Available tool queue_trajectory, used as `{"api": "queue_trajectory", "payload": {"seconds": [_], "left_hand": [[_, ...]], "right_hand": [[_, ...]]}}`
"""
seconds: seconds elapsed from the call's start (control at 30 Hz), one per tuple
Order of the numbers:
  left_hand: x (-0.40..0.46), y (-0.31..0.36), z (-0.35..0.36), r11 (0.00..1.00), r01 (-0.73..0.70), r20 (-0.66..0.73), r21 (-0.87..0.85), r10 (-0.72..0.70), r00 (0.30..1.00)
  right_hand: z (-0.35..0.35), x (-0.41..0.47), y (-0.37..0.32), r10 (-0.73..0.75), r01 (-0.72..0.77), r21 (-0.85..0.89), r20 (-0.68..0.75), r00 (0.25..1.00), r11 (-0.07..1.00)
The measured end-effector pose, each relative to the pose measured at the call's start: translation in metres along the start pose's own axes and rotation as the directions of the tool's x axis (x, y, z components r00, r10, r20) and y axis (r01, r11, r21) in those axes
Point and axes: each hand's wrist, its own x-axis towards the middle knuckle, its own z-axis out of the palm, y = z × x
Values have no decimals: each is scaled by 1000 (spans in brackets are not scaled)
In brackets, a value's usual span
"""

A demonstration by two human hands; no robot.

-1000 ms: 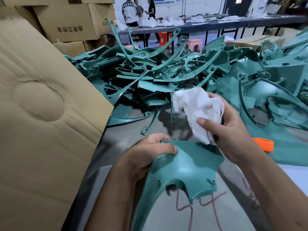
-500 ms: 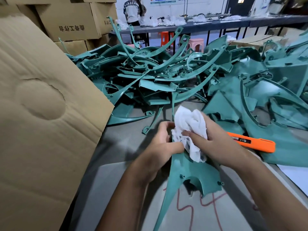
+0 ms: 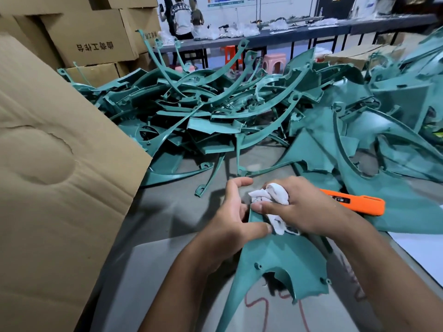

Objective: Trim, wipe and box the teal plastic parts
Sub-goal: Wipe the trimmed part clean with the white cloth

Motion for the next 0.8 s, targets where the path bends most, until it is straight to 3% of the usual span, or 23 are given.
{"api": "queue_trajectory", "payload": {"seconds": [0.17,0.27,0.33,0.5,0.57,0.7,0.8], "left_hand": [[-3,10,1,985,76,39,-152,-71,997],[-9,16,-4,983,185,164,-10,-181,970],[-9,18,-7,988,137,199,71,-149,969],[-9,21,-13,998,-8,189,67,-5,982],[-10,19,-17,999,-26,129,46,20,991],[-9,19,-31,998,-65,-18,1,65,998],[-6,18,-32,996,-94,-13,-7,94,996]], "right_hand": [[-3,1,10,-8,11,11,-219,976,1000],[-2,2,10,-29,15,-44,-339,940,999],[-1,2,8,-37,1,-88,-409,912,996],[1,4,0,-31,-28,-112,-495,868,993],[-2,4,5,9,-69,-110,-473,881,992],[-9,2,16,121,-104,64,-400,909,992],[-8,6,17,104,-109,21,-519,848,994]]}}
